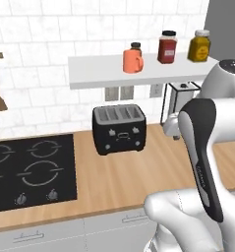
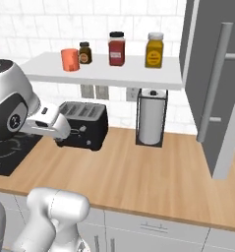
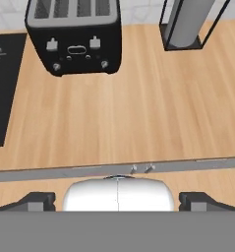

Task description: Gather all objects into one cabinet and sort the glasses and bowls to opposite sides.

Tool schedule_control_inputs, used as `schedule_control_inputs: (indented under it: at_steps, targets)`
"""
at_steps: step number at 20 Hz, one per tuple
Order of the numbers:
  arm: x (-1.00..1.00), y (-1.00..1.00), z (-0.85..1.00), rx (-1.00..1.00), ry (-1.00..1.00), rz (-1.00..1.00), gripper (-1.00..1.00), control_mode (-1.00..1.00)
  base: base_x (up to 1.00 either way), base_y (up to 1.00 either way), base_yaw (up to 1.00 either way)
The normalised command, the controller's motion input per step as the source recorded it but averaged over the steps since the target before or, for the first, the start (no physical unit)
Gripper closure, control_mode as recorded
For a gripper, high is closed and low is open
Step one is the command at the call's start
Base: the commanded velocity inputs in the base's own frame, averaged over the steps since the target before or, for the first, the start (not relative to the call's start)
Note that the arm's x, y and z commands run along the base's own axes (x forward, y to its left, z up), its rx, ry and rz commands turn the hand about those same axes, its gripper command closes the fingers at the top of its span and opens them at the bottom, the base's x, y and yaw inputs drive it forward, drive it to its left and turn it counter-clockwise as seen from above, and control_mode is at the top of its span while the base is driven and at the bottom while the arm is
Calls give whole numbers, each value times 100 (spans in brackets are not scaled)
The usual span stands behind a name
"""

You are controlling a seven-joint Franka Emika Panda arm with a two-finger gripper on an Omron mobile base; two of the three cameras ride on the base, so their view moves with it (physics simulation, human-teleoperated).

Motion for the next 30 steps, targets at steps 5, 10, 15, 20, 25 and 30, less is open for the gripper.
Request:
schedule_control_inputs:
  at_steps: [5, 10, 15, 20, 25, 30]
  targets:
    - [0, 0, 0, 0, 0, 0, -100, 100, 36, 0, 0]
    - [0, 0, 0, 0, 0, 0, -100, -100, 0, 0, 0]
    - [-13, 0, 15, 1, -13, 9, -100, -100, 0, 0, 0]
    - [-4, 0, 70, 3, -11, 11, -100, -100, 0, 0, 0]
    - [0, 13, 65, 1, -8, 15, -100, -100, 0, 0, 0]
    - [12, 20, 28, 0, -8, 19, -100, -100, 0, 0, 0]
